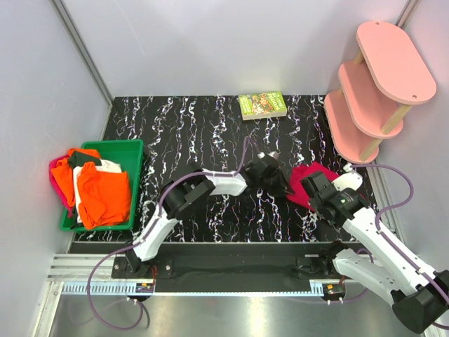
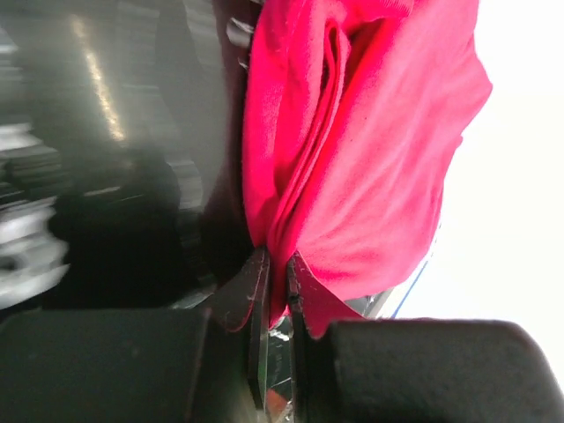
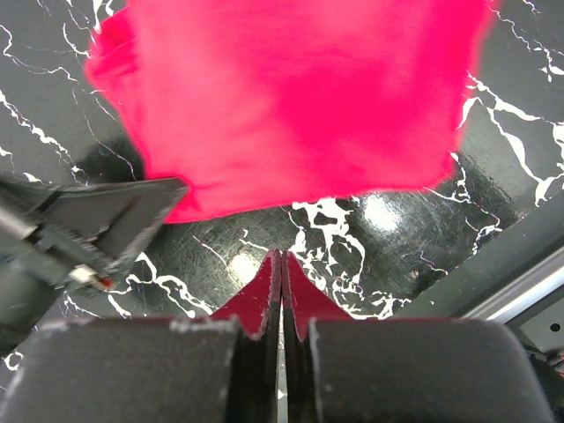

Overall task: Fold and stack the t-shirts
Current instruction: Put the neatly folded tshirt into the corner of the board with the left arm

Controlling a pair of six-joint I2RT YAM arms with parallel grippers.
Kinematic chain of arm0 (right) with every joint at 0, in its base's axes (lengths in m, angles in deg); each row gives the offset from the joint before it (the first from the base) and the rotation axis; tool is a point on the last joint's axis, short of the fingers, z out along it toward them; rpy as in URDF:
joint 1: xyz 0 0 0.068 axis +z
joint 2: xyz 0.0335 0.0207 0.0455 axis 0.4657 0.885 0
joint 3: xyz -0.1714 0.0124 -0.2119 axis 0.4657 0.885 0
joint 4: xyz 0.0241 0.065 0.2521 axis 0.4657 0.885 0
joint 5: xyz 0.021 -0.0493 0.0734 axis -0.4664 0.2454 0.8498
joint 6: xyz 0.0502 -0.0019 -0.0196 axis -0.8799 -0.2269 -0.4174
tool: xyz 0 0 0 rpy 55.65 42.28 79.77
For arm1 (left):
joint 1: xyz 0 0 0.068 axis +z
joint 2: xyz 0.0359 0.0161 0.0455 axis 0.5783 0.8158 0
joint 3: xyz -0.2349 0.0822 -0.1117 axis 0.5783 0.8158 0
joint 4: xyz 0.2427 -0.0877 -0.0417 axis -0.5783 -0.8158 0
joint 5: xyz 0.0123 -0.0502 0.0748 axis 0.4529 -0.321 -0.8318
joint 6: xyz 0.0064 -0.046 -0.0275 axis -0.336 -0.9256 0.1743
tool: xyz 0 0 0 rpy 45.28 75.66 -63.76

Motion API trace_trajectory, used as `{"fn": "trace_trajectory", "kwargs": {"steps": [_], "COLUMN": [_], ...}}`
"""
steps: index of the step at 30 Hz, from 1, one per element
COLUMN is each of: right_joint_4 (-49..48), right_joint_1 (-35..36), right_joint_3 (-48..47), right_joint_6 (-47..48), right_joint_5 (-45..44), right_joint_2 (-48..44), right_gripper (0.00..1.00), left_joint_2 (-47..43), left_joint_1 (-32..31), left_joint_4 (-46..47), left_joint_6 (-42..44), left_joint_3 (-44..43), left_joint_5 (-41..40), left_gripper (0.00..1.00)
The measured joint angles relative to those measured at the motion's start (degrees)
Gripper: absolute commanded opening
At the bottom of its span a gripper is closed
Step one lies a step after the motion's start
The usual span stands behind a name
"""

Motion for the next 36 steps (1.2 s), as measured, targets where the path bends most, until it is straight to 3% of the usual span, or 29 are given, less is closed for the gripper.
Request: {"fn": "trace_trajectory", "kwargs": {"steps": [7,18,33,35,36], "right_joint_4": [-0.83,-2.71,-2.69,-2.71,-2.71], "right_joint_1": [0.00,0.00,0.00,0.00,0.00], "right_joint_3": [0.44,0.70,0.70,0.70,0.70], "right_joint_6": [0.59,2.99,5.57,5.60,5.60], "right_joint_5": [0.00,0.02,0.20,0.20,0.20], "right_joint_2": [0.04,0.74,-2.38,-2.32,-2.34], "right_gripper": [0.00,0.00,0.00,0.00,0.00], "left_joint_2": [-1.97,2.95,10.91,10.91,10.88], "left_joint_1": [0.92,-2.89,-2.89,-2.89,-2.91], "left_joint_4": [3.52,3.21,3.15,3.34,4.09], "left_joint_6": [-5.53,-8.85,-11.96,-12.15,-12.15], "left_joint_3": [4.46,-2.60,-13.27,-13.09,-12.68], "left_joint_5": [-2.43,-0.52,7.41,7.87,7.98], "left_gripper": [0.00,0.00,0.00,0.06,0.25]}}
